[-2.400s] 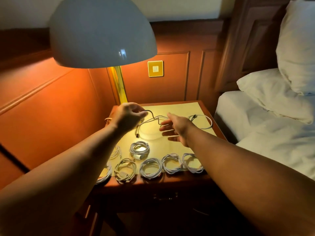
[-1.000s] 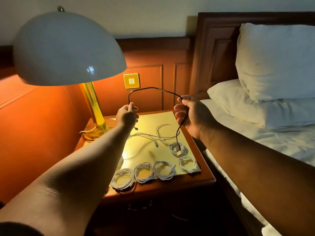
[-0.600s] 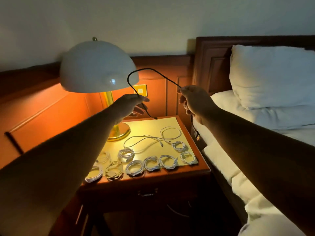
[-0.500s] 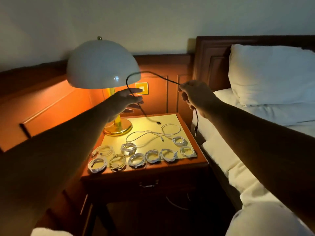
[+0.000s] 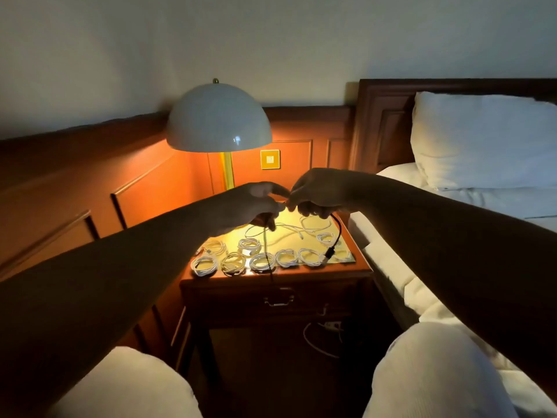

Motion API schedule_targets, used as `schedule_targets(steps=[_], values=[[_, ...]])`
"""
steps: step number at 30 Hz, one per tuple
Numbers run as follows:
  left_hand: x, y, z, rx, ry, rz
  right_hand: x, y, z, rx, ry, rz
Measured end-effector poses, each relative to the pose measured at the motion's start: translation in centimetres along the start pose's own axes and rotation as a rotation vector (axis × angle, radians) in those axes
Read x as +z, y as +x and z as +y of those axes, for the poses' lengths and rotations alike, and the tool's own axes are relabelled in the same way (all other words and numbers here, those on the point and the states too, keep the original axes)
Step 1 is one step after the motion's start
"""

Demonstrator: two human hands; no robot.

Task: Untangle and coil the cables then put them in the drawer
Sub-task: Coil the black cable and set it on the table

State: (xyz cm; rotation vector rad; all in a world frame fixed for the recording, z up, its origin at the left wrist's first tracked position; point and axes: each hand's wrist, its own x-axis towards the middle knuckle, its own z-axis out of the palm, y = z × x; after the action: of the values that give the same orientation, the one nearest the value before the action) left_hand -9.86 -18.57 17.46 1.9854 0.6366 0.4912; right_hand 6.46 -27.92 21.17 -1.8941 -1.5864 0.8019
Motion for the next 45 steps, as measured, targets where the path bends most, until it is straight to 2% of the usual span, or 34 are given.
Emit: schedule_targets(steps=[3,5,8,11,13,17,20,25,29,31,33,35,36,38,39,41,43,45], values=[[0.0,-0.9,-0.4,0.035,-0.012,-0.024,0.3,-0.5,0.2,0.018,0.004,-0.093],[-0.2,-1.3,-1.0,0.068,-0.014,0.027,0.6,-0.8,0.9,0.04,-0.04,-0.15],[-0.7,-1.6,-1.9,0.061,-0.139,0.09,1.0,-1.0,2.3,0.061,-0.062,-0.167],[-1.4,-1.6,-2.9,0.007,-0.202,0.098,1.5,-1.1,2.8,0.056,0.174,-0.178],[-1.4,-1.7,-3.7,-0.016,-0.195,0.014,2.1,-1.1,2.8,0.054,0.327,-0.234],[-0.5,-1.8,-4.5,0.041,-0.173,-0.107,3.8,-0.7,2.6,0.038,0.386,-0.185],[0.2,-1.6,-5.6,0.06,-0.183,-0.008,5.2,-0.3,3.1,0.059,0.511,-0.148],[1.1,-1.2,-8.1,0.067,-0.327,0.175,8.2,-0.4,4.1,0.249,0.87,-0.264],[3.7,-1.4,-9.9,-0.067,-0.513,0.218,8.8,-0.2,3.4,0.181,1.162,-0.339],[5.7,-1.9,-10.6,-0.161,-0.606,0.168,8.8,0.4,3.5,0.112,1.267,-0.265],[7.5,-2.3,-11.2,-0.213,-0.621,0.102,9.0,1.4,4.1,0.055,1.312,-0.117],[8.7,-2.5,-12.0,-0.22,-0.526,0.047,9.6,2.6,5.9,0.003,1.22,0.088],[9.1,-2.5,-12.5,-0.217,-0.441,0.028,9.9,3.0,7.2,-0.028,1.069,0.197],[9.3,-2.5,-13.3,-0.198,-0.212,0.004,10.5,3.6,10.3,-0.108,0.538,0.336],[9.3,-2.4,-13.8,-0.178,-0.086,0.001,10.8,3.8,11.7,-0.156,0.256,0.333],[8.9,-2.1,-14.9,-0.127,0.11,-0.009,11.9,4.2,14.3,-0.185,-0.131,0.187],[8.4,-1.8,-16.3,-0.1,0.228,-0.048,13.7,4.4,15.9,-0.114,-0.309,0.044],[8.2,-1.4,-18.0,-0.088,0.33,-0.073,15.6,4.6,17.0,-0.035,-0.309,-0.027]])
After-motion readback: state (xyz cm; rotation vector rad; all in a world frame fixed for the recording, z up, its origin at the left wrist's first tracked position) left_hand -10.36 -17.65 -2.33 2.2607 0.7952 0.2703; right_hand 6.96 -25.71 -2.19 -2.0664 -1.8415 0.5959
